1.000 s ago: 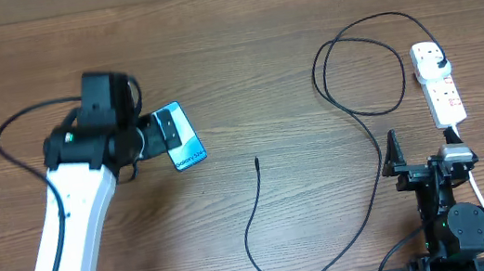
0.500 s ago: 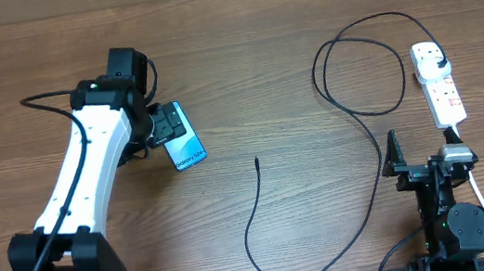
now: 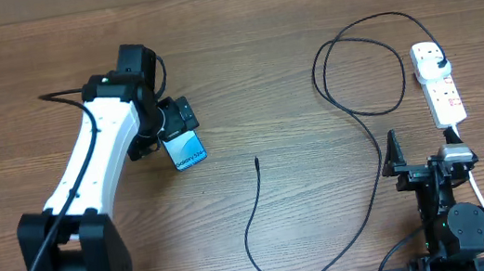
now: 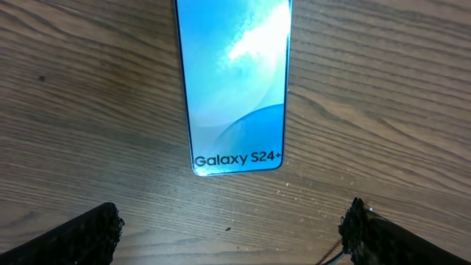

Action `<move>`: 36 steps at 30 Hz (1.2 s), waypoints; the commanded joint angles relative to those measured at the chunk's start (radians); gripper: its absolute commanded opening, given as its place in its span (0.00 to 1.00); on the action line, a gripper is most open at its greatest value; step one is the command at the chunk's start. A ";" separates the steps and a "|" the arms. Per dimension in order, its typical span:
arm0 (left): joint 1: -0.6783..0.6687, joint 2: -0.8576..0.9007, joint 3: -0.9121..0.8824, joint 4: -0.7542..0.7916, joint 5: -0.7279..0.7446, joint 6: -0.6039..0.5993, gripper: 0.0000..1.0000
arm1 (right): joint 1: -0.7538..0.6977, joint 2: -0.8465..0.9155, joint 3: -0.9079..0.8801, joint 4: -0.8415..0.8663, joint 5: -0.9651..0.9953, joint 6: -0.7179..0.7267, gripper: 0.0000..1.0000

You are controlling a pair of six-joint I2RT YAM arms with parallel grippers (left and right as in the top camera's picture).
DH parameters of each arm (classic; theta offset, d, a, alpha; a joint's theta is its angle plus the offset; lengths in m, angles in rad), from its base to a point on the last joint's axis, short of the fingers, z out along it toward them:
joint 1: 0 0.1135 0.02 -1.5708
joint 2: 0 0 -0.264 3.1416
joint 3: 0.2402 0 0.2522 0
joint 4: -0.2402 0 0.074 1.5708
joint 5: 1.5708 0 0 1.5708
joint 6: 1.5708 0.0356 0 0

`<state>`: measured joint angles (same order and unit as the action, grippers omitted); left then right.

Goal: Plug charger to phone and switch on socket

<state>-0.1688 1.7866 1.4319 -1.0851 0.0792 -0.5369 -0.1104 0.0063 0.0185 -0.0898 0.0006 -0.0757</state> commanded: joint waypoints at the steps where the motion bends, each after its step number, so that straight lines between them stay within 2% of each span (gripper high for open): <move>1: -0.004 0.074 0.058 -0.016 0.004 -0.027 1.00 | 0.004 -0.002 -0.011 0.006 0.006 -0.004 1.00; 7: -0.013 0.170 0.137 -0.033 -0.068 -0.021 1.00 | 0.004 -0.002 -0.011 0.006 0.006 -0.004 1.00; 17: -0.014 0.201 0.139 0.002 -0.113 -0.039 1.00 | 0.004 -0.002 -0.011 0.005 0.006 -0.004 1.00; 36: -0.015 0.335 0.139 0.046 -0.060 -0.039 1.00 | 0.004 -0.002 -0.011 0.006 0.006 -0.004 1.00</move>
<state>-0.1772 2.0960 1.5475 -1.0451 0.0074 -0.5526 -0.1104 0.0067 0.0185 -0.0898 0.0002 -0.0761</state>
